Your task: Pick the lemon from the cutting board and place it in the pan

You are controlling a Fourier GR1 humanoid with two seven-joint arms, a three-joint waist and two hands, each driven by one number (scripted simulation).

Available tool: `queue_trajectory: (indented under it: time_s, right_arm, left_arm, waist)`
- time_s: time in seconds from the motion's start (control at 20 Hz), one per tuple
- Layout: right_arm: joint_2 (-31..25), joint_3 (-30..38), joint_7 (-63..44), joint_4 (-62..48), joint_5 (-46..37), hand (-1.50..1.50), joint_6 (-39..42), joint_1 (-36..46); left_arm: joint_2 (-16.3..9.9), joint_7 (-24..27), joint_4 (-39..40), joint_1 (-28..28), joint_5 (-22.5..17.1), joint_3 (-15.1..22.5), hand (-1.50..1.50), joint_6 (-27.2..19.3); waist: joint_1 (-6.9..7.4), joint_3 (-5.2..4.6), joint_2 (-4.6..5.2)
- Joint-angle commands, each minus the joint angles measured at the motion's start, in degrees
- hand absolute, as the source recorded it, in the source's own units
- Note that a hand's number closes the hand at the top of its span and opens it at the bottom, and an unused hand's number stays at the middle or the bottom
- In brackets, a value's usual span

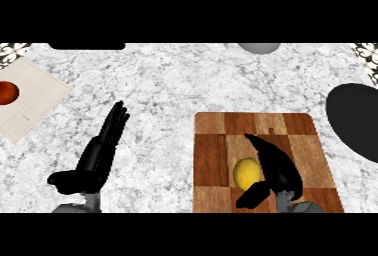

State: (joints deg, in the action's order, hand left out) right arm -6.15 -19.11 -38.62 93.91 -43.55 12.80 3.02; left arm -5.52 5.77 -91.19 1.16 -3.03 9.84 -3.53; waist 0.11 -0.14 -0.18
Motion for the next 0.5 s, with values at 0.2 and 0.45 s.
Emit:
queue_trajectory:
  time_s: [0.2,0.45]
  right_arm:
    - [-1.3,-2.5,1.5,-2.8,-3.0,1.50,5.4,3.7]
    - [-1.6,-2.2,8.7,-7.1,-6.4,1.50,-1.8,1.0]
  left_arm:
    - [0.1,2.9,3.7,-0.1,0.4,-1.3,0.00,1.7]
    - [1.2,-1.6,0.8,2.0,0.7,-1.5,0.00,0.8]
  waist:
    - [-0.10,0.13,0.19]
    - [-0.11,0.15,0.19]
